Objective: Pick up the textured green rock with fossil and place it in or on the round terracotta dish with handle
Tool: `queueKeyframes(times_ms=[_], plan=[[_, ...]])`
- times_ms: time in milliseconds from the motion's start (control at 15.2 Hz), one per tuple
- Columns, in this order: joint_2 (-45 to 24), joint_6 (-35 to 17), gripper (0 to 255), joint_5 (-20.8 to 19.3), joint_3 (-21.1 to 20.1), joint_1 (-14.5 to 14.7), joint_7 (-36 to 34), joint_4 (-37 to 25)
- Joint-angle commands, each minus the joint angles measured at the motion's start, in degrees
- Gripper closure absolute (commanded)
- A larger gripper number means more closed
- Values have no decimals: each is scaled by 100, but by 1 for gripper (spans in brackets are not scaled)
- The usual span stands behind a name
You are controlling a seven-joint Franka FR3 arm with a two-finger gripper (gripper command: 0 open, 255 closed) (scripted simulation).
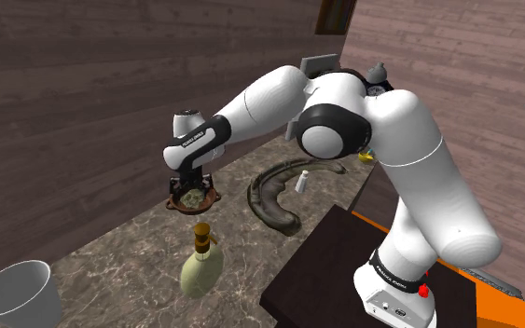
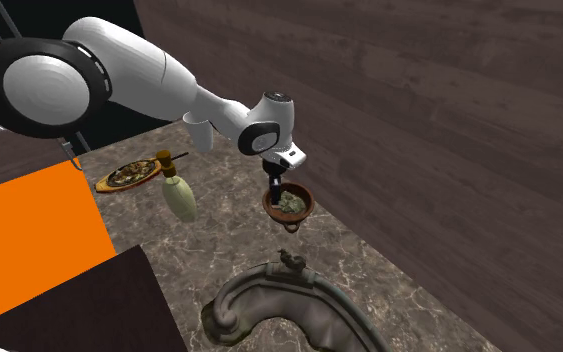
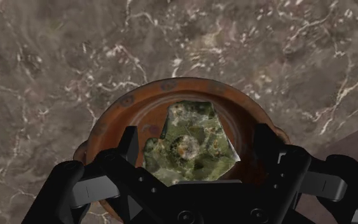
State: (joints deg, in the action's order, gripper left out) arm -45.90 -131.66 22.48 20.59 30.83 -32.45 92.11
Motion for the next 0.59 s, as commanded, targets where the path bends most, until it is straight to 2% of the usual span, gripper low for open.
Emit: queueKeyframes(times_ms=[0, 528], plan=[[186, 222, 0, -79, 71, 33, -53, -40], [282, 315, 0, -116, 104, 51, -73, -39]])
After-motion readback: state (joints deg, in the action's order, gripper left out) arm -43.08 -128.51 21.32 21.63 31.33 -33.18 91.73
